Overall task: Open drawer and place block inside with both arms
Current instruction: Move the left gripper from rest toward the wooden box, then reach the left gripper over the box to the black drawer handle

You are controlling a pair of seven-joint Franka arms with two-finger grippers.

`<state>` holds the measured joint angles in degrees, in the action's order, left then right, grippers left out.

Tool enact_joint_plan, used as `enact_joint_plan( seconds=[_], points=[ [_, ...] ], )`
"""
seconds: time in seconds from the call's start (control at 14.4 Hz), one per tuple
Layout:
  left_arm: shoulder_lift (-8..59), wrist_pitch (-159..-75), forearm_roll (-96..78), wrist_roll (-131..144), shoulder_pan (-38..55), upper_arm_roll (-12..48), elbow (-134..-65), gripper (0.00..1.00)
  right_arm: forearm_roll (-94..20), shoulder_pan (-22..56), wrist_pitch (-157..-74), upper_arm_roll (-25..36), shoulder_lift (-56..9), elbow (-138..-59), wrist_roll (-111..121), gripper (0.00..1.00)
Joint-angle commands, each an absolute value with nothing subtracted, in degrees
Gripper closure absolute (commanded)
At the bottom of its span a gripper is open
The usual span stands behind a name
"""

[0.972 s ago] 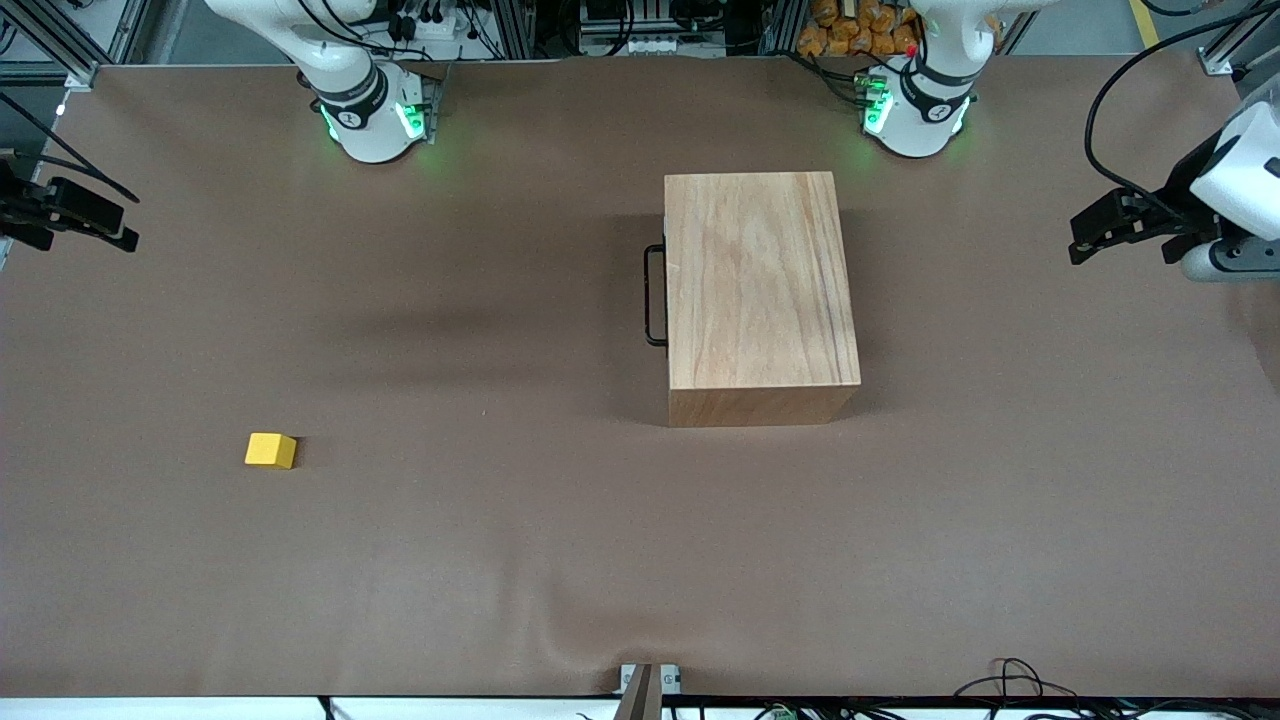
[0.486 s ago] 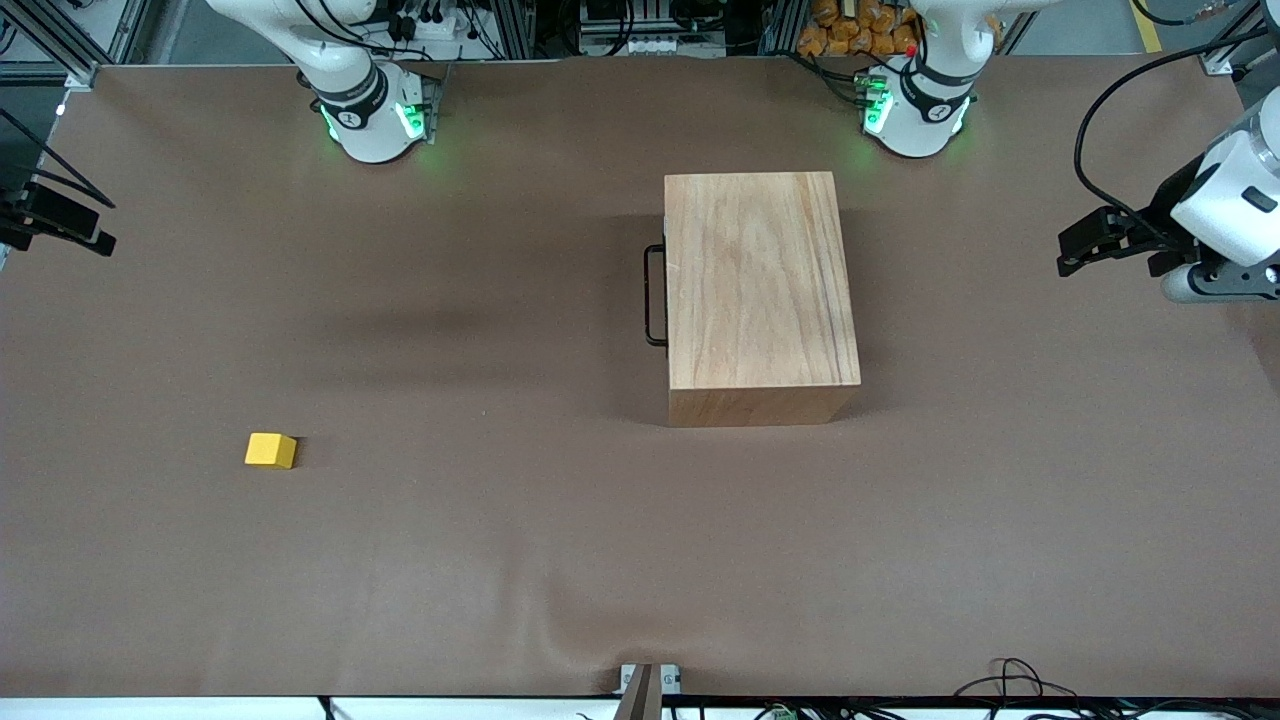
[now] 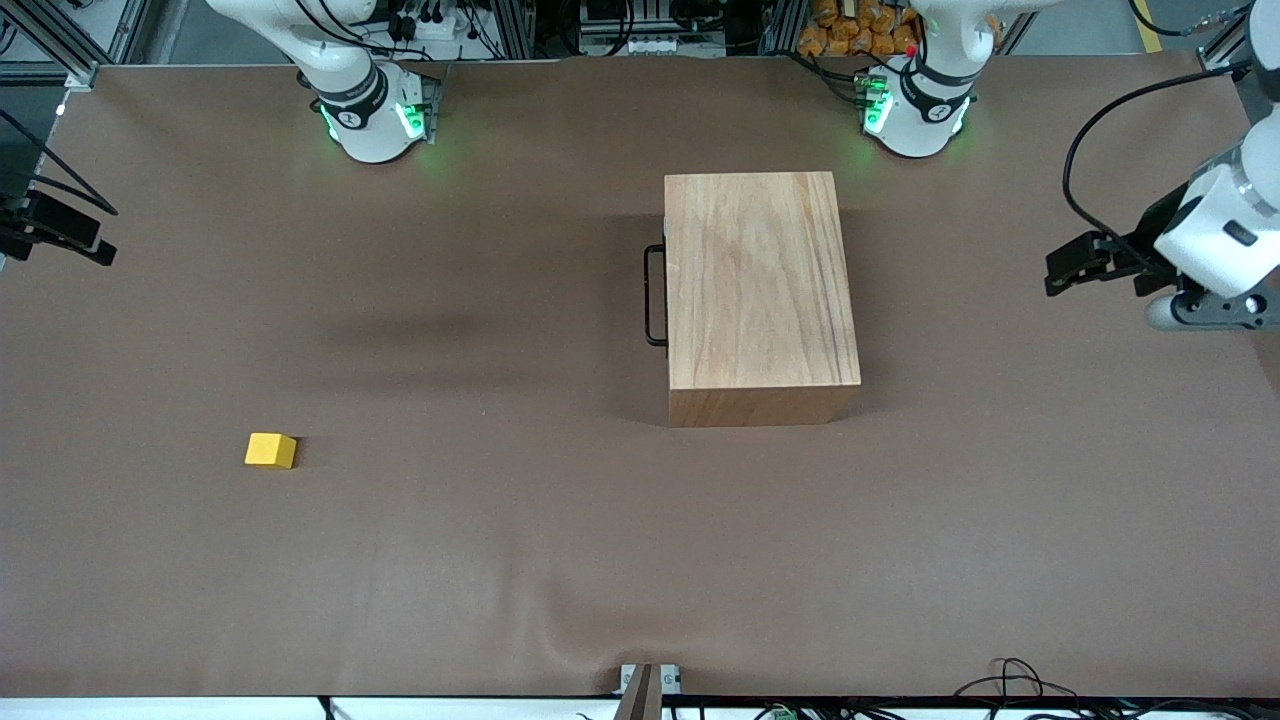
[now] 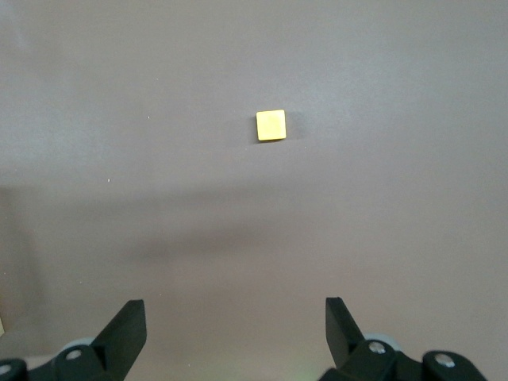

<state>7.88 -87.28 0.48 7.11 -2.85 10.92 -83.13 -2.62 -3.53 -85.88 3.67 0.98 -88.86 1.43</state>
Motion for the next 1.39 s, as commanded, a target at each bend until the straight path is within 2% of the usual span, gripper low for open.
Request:
enact_joint_plan(
  seconds=[0.0, 0.21, 0.62, 0.9, 1.11, 1.32],
  points=[
    [15.27, -87.01, 1.75, 10.53, 0.34, 10.90, -74.12, 0.00, -2.37, -3.87, -86.66, 3.25, 1.41, -89.30, 1.23, 0.00],
    [19.77, -89.11, 4.83, 13.18, 4.38, 10.11, -71.37, 0.00, -2.29, -4.04, -86.83, 3.34, 1.41, -89.30, 1.23, 0.00],
    [21.18, -90.70, 7.82, 21.87, 11.41, 10.55, -71.72, 0.00, -2.37, -3.61, -87.45, 3.25, -0.08, -89.21, -4.10, 0.00],
    [25.04, -92.72, 12.56, 37.23, 22.47, 10.11, -71.28, 0.00, -2.37, -2.64, -88.06, 3.16, -1.75, -89.21, -4.39, 0.00],
    [29.60, -92.72, 12.74, 47.26, 30.73, 9.23, -67.60, 0.00, -2.46, -2.81, -89.12, 3.16, -2.11, -89.21, -4.13, 0.00],
    [33.47, -92.72, 12.74, 53.16, 41.53, 4.50, -65.58, 0.00, -2.64, -2.38, -93.06, 3.16, -2.46, -89.38, -3.78, 0.00]
  ],
)
